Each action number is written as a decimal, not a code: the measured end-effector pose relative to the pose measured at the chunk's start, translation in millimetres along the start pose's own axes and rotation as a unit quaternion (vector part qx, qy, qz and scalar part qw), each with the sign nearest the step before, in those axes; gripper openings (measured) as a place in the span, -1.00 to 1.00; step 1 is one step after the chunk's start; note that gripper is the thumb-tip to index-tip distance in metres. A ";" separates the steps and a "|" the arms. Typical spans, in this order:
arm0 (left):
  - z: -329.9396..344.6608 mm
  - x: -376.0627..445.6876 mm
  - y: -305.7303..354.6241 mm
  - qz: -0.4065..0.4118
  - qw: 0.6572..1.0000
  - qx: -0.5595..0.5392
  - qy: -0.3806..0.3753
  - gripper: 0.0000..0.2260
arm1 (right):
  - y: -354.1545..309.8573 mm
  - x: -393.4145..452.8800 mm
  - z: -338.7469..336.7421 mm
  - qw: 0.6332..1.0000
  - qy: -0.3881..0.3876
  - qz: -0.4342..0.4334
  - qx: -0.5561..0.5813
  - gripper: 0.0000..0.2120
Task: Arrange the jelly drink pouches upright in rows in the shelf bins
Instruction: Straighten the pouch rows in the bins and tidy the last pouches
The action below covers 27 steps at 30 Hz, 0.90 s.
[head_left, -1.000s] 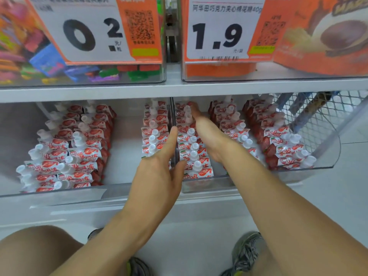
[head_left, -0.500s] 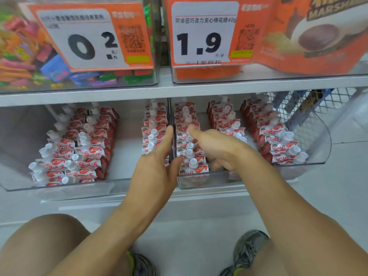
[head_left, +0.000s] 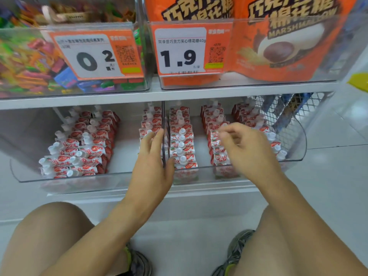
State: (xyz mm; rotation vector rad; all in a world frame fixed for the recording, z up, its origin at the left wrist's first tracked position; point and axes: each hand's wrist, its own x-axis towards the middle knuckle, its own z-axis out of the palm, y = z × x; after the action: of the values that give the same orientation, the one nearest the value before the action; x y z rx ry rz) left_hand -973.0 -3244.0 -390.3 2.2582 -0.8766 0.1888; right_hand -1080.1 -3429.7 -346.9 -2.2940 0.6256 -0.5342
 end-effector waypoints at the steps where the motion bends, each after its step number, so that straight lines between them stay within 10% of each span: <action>1: 1.2 -4.1 8.1 0.039 0.999 0.009 0.025 -0.47 | 11.6 -5.2 -7.2 0.999 0.029 -0.008 -0.026 -0.85; 7: 42.7 -10.9 42.6 0.242 0.960 0.091 -0.107 -0.76 | 61.8 -24.8 -15.4 0.972 -0.092 -0.040 -0.212 -0.75; 21: 40.7 -7.5 38.1 0.224 0.967 0.022 -0.121 -0.79 | 69.4 -43.2 -9.0 0.982 0.014 -0.053 -0.179 -0.89; 25: -56.5 -26.0 4.4 0.153 0.983 -0.061 -0.086 -0.80 | 17.9 -66.3 0.6 0.960 0.202 -0.183 -0.069 -0.87; 27: -92.2 -28.1 -25.2 0.060 0.993 -0.022 -0.104 -0.79 | -16.9 -67.8 26.0 0.949 0.172 -0.263 -0.026 -0.88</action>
State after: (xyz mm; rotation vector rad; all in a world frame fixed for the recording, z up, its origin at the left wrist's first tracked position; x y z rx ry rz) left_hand -968.2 -3155.0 -345.8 2.2133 -1.1162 -0.0110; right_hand -1115.7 -3367.0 -365.9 -2.4344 0.1705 -1.2002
